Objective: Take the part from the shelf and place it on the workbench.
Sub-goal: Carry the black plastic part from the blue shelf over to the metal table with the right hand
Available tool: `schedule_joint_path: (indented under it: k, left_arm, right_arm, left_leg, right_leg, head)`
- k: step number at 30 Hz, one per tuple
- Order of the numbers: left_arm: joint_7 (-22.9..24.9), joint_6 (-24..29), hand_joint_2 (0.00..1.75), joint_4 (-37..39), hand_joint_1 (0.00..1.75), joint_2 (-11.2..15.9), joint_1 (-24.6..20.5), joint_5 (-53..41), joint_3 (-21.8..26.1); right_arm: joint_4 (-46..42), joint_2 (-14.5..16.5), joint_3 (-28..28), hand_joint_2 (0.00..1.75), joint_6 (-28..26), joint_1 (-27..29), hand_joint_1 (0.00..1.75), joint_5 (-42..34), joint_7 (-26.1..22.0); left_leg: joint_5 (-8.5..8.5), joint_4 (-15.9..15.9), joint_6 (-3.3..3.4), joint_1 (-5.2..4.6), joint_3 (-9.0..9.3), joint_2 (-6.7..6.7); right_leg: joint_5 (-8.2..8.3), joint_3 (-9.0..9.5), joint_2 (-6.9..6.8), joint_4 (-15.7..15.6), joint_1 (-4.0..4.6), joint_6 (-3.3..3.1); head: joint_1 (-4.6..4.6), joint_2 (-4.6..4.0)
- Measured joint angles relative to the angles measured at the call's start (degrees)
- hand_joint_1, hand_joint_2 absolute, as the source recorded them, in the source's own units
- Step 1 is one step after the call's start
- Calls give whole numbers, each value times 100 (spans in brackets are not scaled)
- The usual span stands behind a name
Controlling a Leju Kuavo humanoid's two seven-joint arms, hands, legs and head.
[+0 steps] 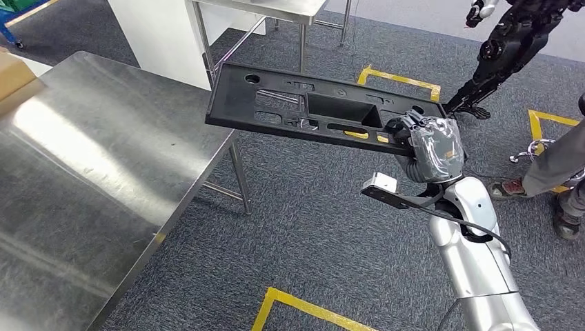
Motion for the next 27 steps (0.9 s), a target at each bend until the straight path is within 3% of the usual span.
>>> schedule_joint_path:
  k: [1, 3, 5, 7, 9, 10, 11, 12, 14, 16, 17, 18, 19, 21, 23, 24, 25, 26, 27]
  left_arm:
    - [-1, 5, 175, 0, 0, -6, -2, 0, 0]
    - [-2, 15, 175, 1, 0, -9, -1, 0, 0]
    - [-2, 23, 175, 1, 0, -12, -4, 0, 1]
    - [-3, 27, 175, 1, 0, -11, -16, 0, 2]
    - [-4, 24, 175, 1, 0, -15, -26, 0, 2]
    - [-4, 22, 175, 1, 0, -17, -26, 0, 3]
    - [-4, 22, 175, 1, 0, -19, -25, 0, 4]
    - [-4, 22, 175, 1, 0, -21, -24, 0, 5]
    - [-5, 23, 175, 1, 0, -25, -24, -1, 12]
    - [-6, 25, 175, 1, 0, -27, -22, -3, 20]
    - [-7, 26, 175, 1, 0, -27, -14, -4, 24]
    - [-7, 27, 175, 2, 0, -25, -3, -4, 27]
    - [-7, 28, 175, 2, 0, -22, 9, -4, 31]
    - [-8, 29, 175, 3, 0, -17, 20, -4, 34]
    - [-14, 28, 175, 3, 0, -16, 16, -4, 35]
    - [-17, 27, 175, 3, 0, -15, 15, -5, 36]
    - [-20, 25, 175, 3, 0, -16, 16, -7, 36]
    - [-21, 22, 175, 3, 0, -17, 18, -9, 37]
    - [-22, 20, 175, 3, 0, -16, 18, -13, 37]
  right_arm:
    - [6, 9, 4, 175, 4, -21, 173, 4, -1]
    - [25, 34, 22, 175, 8, -66, 173, 11, -3]
    - [43, 53, 39, 175, 9, -94, 173, 14, -4]
    - [67, 46, 45, 175, 9, -100, 173, 15, -8]
    - [103, 32, 47, 175, 9, -89, 173, 15, -11]
    - [122, 30, 49, 175, 9, -82, 173, 15, -11]
    - [137, 30, 51, 175, 9, -79, 173, 15, -11]
    - [147, 29, 52, 175, 9, -83, 173, 14, -11]
    - [158, 30, 54, 175, 9, -107, 173, 12, -11]
    - [167, 30, 56, 175, 9, -126, 173, 8, -13]
    - [171, 34, 60, 175, 9, -129, 173, 7, -14]
    - [173, 40, 63, 175, 9, -132, 173, 6, -14]
    - [174, 49, 68, 175, 9, -136, 173, 7, -14]
    - [176, 63, 75, 175, 9, -147, 173, 5, -14]
    - [184, 68, 79, 175, 9, -150, 173, 4, -13]
    - [195, 71, 84, 175, 10, -150, 173, 3, -13]
    - [209, 75, 90, 175, 12, -150, 173, 2, -13]
    - [224, 83, 99, 175, 15, -150, 173, 0, -13]
    - [239, 94, 111, 175, 20, -154, 173, -3, -13]
  left_leg:
    - [-2, -70, 40, -18, 24, 14]
    - [27, -95, 134, -42, 21, -126]
    - [64, -132, 226, -47, 35, -244]
    - [91, -148, 292, -41, 31, -371]
    - [103, -147, 320, -46, 18, -525]
    - [108, -147, 322, -49, 15, -603]
    - [115, -146, 319, -49, 14, -681]
    - [123, -146, 311, -47, 16, -756]
    - [147, -143, 269, -49, 6, -898]
    - [185, -150, 203, -59, -26, -1007]
    - [209, -167, 165, -63, -41, -1056]
    - [233, -181, 130, -60, -57, -1100]
    - [221, -168, 102, -63, -81, -1070]
    - [-4, 140, 62, -75, -233, -799]
    - [-404, 854, 27, -70, -540, -493]
    - [-544, 1192, 9, -60, -680, -434]
    - [-590, 1372, -5, -52, -746, -408]
    - [-534, 1336, -17, -43, -702, -381]
    - [-397, 1076, -26, -35, -543, -330]
  right_leg:
    - [-15, 1, -41, 8, 39, 29]
    - [-39, -1, -108, 13, 58, 85]
    - [-169, -86, 74, 202, 14, 133]
    - [-475, -382, 390, 848, -39, 134]
    - [-729, -736, 518, 1571, -55, 152]
    - [-737, -802, 534, 1691, -55, 180]
    - [-651, -754, 546, 1579, -61, 218]
    - [-497, -602, 572, 1258, -74, 258]
    - [-187, -214, 776, 440, -107, 296]
    - [-54, -40, 899, 62, -89, 240]
    - [-35, -39, 852, 60, -52, 196]
    - [-9, -37, 791, 46, -74, 151]
    - [16, -35, 732, 29, -92, 112]
    - [60, -32, 604, -13, -138, -7]
    - [67, -39, 471, -19, -95, -81]
    - [66, -41, 398, -18, -78, -87]
    - [64, -42, 326, -17, -69, -89]
    - [62, -43, 256, -16, -66, -89]
    - [60, -42, 191, -13, -65, -88]
  head:
    - [13, 0]
    - [31, 0]
    - [31, 0]
    - [38, 0]
    - [38, 0]
    - [38, 0]
    - [38, 0]
    - [38, 0]
    - [38, 0]
    - [34, 0]
    - [31, 0]
    - [27, 0]
    - [24, 0]
    - [-10, 0]
    - [-37, 0]
    - [-37, 0]
    - [-37, 0]
    - [-39, 0]
    - [-39, 0]
